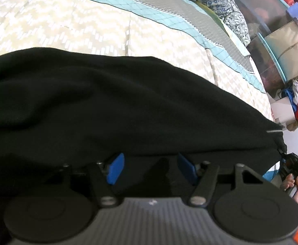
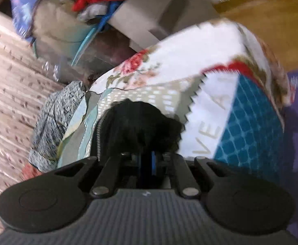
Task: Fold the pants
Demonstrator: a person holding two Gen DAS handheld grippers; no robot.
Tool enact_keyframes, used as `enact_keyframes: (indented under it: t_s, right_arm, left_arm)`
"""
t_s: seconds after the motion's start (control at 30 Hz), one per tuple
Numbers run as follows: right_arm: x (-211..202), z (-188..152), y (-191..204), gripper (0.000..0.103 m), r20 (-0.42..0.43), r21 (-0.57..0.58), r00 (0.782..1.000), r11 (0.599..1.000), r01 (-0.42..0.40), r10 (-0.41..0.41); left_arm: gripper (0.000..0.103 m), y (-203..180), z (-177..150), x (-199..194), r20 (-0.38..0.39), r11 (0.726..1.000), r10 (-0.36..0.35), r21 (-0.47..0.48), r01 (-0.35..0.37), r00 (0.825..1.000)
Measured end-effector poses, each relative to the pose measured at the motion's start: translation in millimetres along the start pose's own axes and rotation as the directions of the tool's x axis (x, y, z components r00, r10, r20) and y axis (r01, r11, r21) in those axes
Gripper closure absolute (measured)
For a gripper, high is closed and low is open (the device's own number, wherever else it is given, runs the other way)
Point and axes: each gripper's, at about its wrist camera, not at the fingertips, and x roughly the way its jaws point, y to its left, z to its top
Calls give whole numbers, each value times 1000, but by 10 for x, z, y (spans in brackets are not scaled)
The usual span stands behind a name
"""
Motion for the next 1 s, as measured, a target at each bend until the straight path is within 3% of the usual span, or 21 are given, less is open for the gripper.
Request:
enact_keyframes:
  t_s: [0.07, 0.13, 0.17, 0.2, 0.23, 0.27, 0.3, 0.33, 0.4, 0.43, 0.5, 0.53, 0.57, 0.6, 0.63, 0.67, 0.7, 0.8, 0.87, 1.0]
  right_arm:
    - [-110, 63, 201, 91, 20, -62, 999, 997, -35, 37]
    - [-254, 47, 535, 91, 45, -195, 996, 978, -73, 83]
    - [-352, -18, 786, 91, 55, -315, 992, 945, -89, 112]
    - [-448, -147, 1053, 91, 48, -453, 988, 884, -112, 149]
    - [-539, -334, 1291, 91, 21, -590, 982, 795, -141, 190]
    - [-633, -557, 1479, 91, -19, -714, 974, 679, -172, 227]
    - [-736, -844, 1618, 91, -73, -827, 964, 524, -202, 257]
    - [-834, -1192, 1708, 91, -152, -914, 949, 326, -241, 275]
    - [-859, -1736, 1693, 90, -324, -936, 919, 64, -345, 223]
    - [-791, -1938, 1643, 90, -384, -920, 909, 10, -391, 162]
    - [-610, -2262, 1505, 82, -422, -905, 906, -67, -419, 37]
    - [-529, -2433, 1398, 81, -391, -912, 920, -125, -390, -19]
    - [-527, -2522, 1342, 78, -354, -920, 935, -171, -352, -18]
    - [-572, -2559, 1321, 76, -325, -928, 946, -194, -318, 3]
    - [-610, -2538, 1329, 70, -314, -932, 950, -192, -307, 1]
    - [-648, -2486, 1365, 60, -312, -935, 950, -175, -308, -3]
    - [-684, -2416, 1383, 56, -312, -938, 950, -157, -307, 5]
    - [-887, -2266, 1404, 55, -359, -929, 932, -109, -353, 46]
    - [-1029, -2138, 1376, 55, -414, -910, 906, -30, -413, 91]
    - [-899, -1970, 1488, 55, -507, -803, 839, 245, -543, 198]
  left_arm:
    - [43, -6, 2, -77, 19, 1000, -19, -7, 19, 1000]
    - [43, -25, -4, -214, 52, 999, -53, -9, 54, 997]
    - [43, -14, -17, -277, 66, 998, -66, -7, 67, 996]
    - [42, -20, -26, -344, 82, 997, -79, -6, 80, 994]
    - [41, -22, -38, -422, 101, 996, -90, -4, 91, 991]
    - [41, -26, -45, -465, 112, 995, -96, -2, 97, 989]
    - [40, -17, -58, -521, 122, 995, -100, -1, 101, 987]
    - [39, 3, -82, -569, 130, 995, -100, -5, 101, 986]
    - [39, 64, -111, -624, 133, 995, -97, -17, 101, 986]
    - [39, 107, -144, -646, 131, 995, -94, -24, 98, 987]
    - [39, 164, -199, -668, 126, 996, -81, -35, 86, 989]
    - [39, 210, -237, -703, 124, 996, -73, -40, 79, 990]
    - [39, 227, -250, -716, 125, 996, -68, -43, 74, 990]
    - [38, 268, -283, -760, 130, 996, -65, -47, 71, 989]
    - [38, 320, -312, -821, 137, 996, -62, -52, 70, 989]
    - [37, 371, -334, -885, 145, 996, -60, -59, 69, 988]
    - [36, 417, -358, -949, 155, 995, -57, -67, 68, 986]
    - [34, 562, -429, -1131, 189, 993, -47, -94, 66, 981]
    - [34, 664, -473, -1265, 218, 991, -48, -112, 74, 975]
    - [30, 864, -535, -1565, 300, 984, -48, -152, 97, 953]
